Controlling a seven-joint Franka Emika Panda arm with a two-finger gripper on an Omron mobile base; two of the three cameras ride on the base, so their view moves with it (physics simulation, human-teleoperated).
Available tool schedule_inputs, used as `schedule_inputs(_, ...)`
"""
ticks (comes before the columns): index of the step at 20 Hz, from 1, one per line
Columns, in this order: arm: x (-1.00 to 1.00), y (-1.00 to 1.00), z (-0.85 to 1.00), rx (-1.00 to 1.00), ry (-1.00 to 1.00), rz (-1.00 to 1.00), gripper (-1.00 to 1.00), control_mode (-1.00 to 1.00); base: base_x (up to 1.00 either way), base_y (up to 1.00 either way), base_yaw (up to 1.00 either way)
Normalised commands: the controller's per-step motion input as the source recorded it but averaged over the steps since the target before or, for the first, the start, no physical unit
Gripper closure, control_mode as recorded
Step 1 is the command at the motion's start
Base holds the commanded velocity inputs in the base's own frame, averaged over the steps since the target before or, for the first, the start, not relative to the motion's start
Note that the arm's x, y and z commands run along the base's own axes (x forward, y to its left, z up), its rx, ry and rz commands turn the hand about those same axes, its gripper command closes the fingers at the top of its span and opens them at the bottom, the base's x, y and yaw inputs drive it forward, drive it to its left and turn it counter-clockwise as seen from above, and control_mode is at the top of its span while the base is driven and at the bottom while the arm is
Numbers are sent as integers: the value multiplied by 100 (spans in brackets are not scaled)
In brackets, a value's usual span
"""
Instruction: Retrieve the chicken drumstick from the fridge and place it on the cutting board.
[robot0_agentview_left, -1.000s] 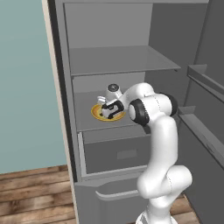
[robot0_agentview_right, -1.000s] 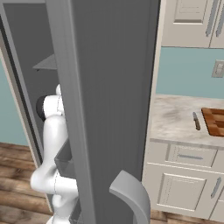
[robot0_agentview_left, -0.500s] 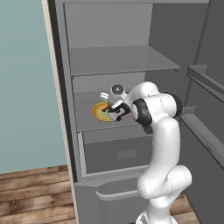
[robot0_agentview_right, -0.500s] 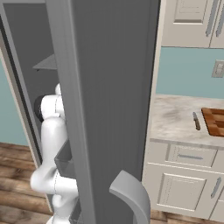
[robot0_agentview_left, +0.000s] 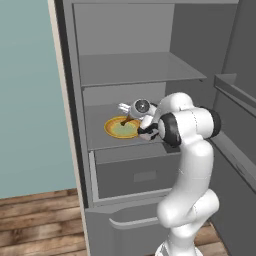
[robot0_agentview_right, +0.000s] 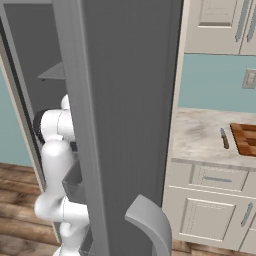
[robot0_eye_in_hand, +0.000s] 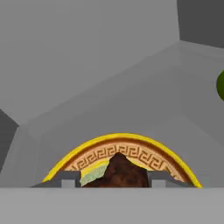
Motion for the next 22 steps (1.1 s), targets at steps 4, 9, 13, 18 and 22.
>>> schedule_inputs(4,-82,0,92,0,-27,0,100,-100,0,0,0)
schedule_inputs(9,-98,0,100,0,-12,0,100,-100,0,0,0)
schedule_inputs(13,-100,0,100,2,0,-3,100,-100,0,0,0)
schedule_inputs(18,-100,4,100,5,5,-9,100,-100,0,0,0)
schedule_inputs(22,-100,7,100,6,22,-13,100,-100,0,0,0)
